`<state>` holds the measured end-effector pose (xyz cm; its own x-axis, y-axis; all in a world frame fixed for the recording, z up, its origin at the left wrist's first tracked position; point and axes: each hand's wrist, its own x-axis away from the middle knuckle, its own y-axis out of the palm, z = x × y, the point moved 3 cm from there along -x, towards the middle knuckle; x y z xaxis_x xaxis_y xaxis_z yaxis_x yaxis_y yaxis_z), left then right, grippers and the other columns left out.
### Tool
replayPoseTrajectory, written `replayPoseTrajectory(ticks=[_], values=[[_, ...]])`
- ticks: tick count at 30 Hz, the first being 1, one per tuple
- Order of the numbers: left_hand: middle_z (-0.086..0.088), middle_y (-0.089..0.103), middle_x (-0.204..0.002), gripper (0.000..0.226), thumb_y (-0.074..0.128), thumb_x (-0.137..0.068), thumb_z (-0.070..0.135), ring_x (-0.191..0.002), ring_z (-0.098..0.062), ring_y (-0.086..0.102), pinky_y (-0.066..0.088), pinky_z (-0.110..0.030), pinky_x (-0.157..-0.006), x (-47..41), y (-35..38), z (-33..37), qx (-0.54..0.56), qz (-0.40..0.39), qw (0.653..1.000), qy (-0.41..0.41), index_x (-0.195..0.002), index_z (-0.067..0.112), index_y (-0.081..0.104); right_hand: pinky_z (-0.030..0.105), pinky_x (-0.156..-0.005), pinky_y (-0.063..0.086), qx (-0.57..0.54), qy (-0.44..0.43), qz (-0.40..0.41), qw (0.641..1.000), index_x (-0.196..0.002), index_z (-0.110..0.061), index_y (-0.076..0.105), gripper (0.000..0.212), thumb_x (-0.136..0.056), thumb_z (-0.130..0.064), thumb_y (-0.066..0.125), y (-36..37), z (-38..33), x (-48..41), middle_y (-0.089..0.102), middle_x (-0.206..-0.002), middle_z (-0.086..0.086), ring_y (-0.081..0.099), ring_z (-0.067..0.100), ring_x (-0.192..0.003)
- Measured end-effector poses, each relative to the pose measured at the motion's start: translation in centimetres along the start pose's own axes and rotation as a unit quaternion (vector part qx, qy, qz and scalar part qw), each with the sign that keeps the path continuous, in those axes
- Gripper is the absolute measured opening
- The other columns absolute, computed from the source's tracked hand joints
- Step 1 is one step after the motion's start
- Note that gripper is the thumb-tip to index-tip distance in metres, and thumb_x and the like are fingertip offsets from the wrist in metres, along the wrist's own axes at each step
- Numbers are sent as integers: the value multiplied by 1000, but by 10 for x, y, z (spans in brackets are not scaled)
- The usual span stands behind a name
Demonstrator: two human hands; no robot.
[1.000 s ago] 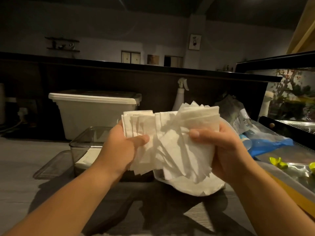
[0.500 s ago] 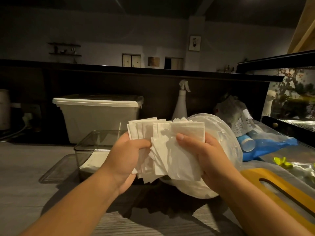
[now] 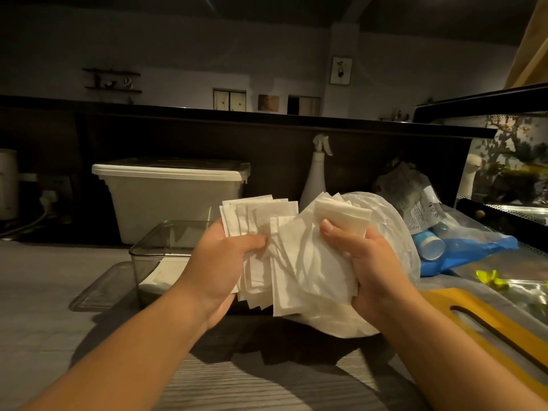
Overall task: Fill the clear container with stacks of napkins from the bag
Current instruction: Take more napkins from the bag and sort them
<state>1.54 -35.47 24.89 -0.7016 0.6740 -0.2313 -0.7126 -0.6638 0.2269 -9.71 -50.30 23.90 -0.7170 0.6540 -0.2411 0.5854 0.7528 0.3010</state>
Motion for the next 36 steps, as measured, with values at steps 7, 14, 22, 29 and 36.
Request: replayPoseTrajectory(ticks=[7, 14, 22, 29, 36], values=[[6, 76, -87, 28, 55, -95, 1, -81, -10, 73, 58, -25, -65, 0, -1, 3, -20, -14, 999, 23, -108, 23, 66, 47, -76, 61, -27, -5, 26, 999, -115, -20, 67, 48, -69, -26, 76, -4, -3, -4, 76, -103, 7, 75, 28, -91], [-2, 75, -105, 40, 67, -83, 14, -97, -18, 73, 60, -33, -77, 2, 6, -7, -29, -101, 994, -9, -122, 20, 60, 52, -81, 61, 20, -44, 76, 996, -117, -23, 65, 43, -76, -26, 77, -7, 4, -7, 75, -104, 4, 75, 26, -91], [-1, 66, -115, 87, 80, -64, -17, -100, -8, 69, 58, -24, -74, 0, 5, -16, -142, -126, 982, 24, -123, 39, 49, 50, -83, 60, 99, -85, 85, 988, -109, -31, 67, 26, -84, -33, 74, -7, 11, -7, 75, -99, -6, 73, 18, -92], [-3, 76, -98, 69, 73, -67, -16, -90, -16, 74, 60, -29, -66, -3, 0, -7, -39, -70, 997, 16, -123, 22, 58, 34, -78, 62, 98, -121, 56, 986, -112, -30, 65, 26, -87, -30, 70, -2, 3, -4, 75, -97, -9, 73, 13, -91], [-14, 75, -102, 50, 58, -79, -19, -95, -31, 73, 60, -45, -74, -1, 1, -6, 34, -81, 996, -26, -114, 17, 65, 29, -83, 55, 174, -133, 8, 976, -114, -34, 64, 25, -90, -31, 69, 5, 5, -1, 71, -104, -12, 69, 4, -93]])
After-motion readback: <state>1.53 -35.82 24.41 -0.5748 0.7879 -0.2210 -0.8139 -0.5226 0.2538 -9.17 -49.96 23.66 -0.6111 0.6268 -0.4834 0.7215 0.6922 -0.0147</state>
